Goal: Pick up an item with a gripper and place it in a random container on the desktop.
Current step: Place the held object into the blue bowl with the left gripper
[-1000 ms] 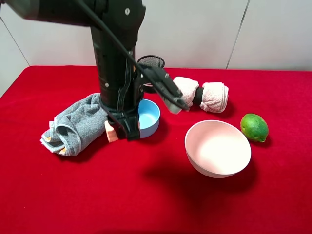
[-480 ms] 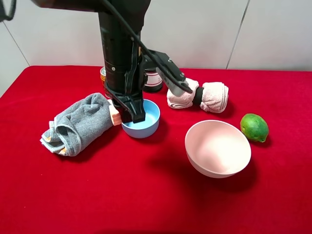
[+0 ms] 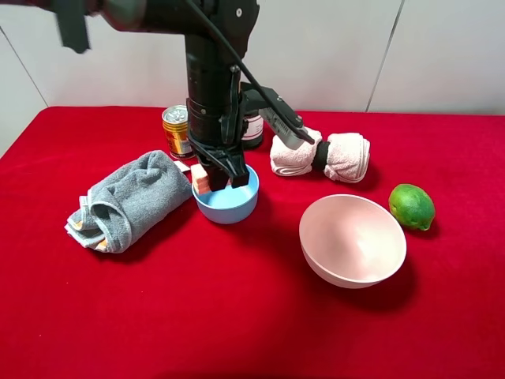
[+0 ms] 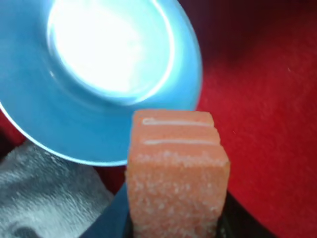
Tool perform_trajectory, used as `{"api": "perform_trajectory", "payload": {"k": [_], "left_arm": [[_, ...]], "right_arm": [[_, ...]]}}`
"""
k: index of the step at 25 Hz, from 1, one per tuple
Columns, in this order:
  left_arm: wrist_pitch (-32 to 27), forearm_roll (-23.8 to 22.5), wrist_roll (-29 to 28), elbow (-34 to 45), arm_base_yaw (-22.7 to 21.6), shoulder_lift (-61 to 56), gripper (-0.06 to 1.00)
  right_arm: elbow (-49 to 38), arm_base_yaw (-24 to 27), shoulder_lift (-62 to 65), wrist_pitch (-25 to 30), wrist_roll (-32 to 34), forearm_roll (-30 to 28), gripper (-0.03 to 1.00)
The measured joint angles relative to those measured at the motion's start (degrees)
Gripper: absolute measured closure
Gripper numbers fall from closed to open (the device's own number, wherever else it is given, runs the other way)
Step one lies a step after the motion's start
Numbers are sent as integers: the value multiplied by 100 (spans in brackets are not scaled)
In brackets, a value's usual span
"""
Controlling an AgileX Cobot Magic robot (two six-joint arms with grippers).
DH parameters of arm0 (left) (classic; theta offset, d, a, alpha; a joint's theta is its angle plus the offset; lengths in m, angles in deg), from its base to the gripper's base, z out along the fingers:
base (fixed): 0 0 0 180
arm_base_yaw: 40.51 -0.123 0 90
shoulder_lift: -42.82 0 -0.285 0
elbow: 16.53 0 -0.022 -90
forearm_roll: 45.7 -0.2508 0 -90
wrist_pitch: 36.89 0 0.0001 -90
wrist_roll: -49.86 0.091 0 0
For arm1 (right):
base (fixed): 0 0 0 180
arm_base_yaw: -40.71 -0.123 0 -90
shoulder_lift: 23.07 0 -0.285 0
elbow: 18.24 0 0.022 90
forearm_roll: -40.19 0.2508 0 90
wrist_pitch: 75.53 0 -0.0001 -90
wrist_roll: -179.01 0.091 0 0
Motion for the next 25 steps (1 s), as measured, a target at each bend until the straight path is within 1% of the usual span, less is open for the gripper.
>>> {"api": "perform_trajectory", "payload": {"k": [3, 12, 25], "left_arm": [[18, 0, 14, -158, -83, 161, 69], [447, 88, 98, -360, -332, 569, 70], [715, 137, 131, -360, -346, 616, 69]], "right_arm": [[0, 0, 0, 0, 0, 0, 28], [0, 0, 0, 0, 0, 0, 28], [0, 0, 0, 0, 0, 0, 28]]}}
